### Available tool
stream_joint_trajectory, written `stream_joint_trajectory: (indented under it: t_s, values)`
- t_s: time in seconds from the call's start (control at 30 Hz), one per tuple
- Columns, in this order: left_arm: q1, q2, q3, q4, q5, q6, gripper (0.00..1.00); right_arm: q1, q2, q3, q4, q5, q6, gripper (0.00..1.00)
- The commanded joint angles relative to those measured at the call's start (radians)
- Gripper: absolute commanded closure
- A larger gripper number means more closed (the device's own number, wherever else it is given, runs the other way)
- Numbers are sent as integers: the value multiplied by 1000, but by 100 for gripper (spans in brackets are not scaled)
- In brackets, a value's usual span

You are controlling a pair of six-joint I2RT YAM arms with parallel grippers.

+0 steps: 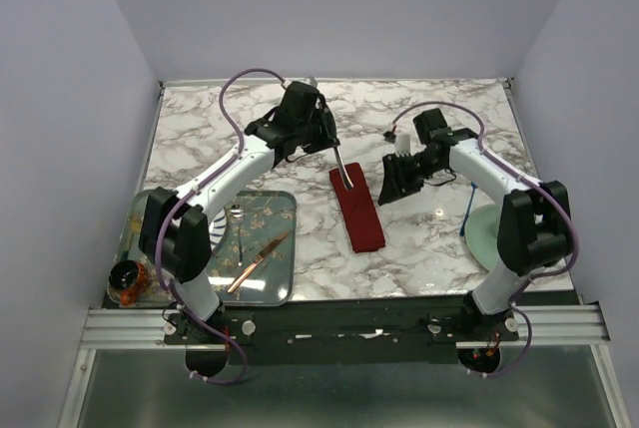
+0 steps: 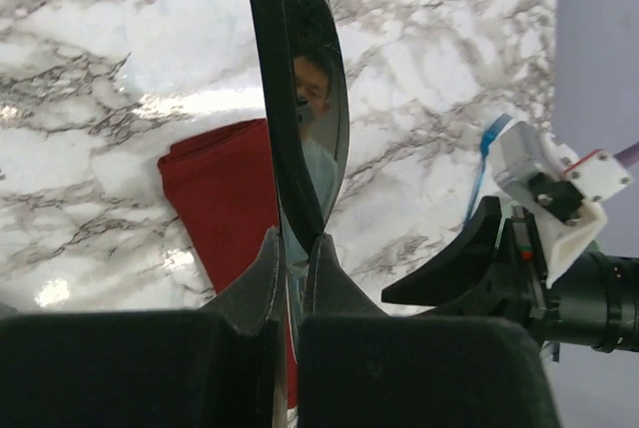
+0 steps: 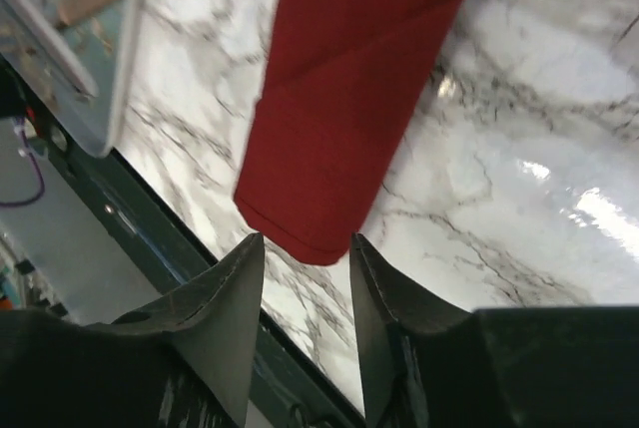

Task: Fold the napkin into a case and place the utensils inside
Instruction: Insert the knife into the folded napkin.

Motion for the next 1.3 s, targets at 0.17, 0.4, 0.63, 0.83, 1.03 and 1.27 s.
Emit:
stream_joint_trajectory:
  t_s: [0.17,0.4,0.63,0.83,1.03,1.27]
  values:
    - [-4,136,90,-122,-68,-17,100,7,140,-87,-29,23,-22,56]
    - [-21,216,97,-143,-74,-15,100,17,209,-125,18,-71,2,56]
    - [-38,254,107,-125,-97,-6,100,63,209,-161,58,-121,45,55]
    - [-50,273,109,-99,-106,17,100,89,189,-188,83,-152,60,55]
    - [-60,286,104,-80,-109,40,100,106,175,-198,90,-149,94,56]
    - [-81,274,75,-73,-93,63,100,106,186,-184,90,-155,108,55]
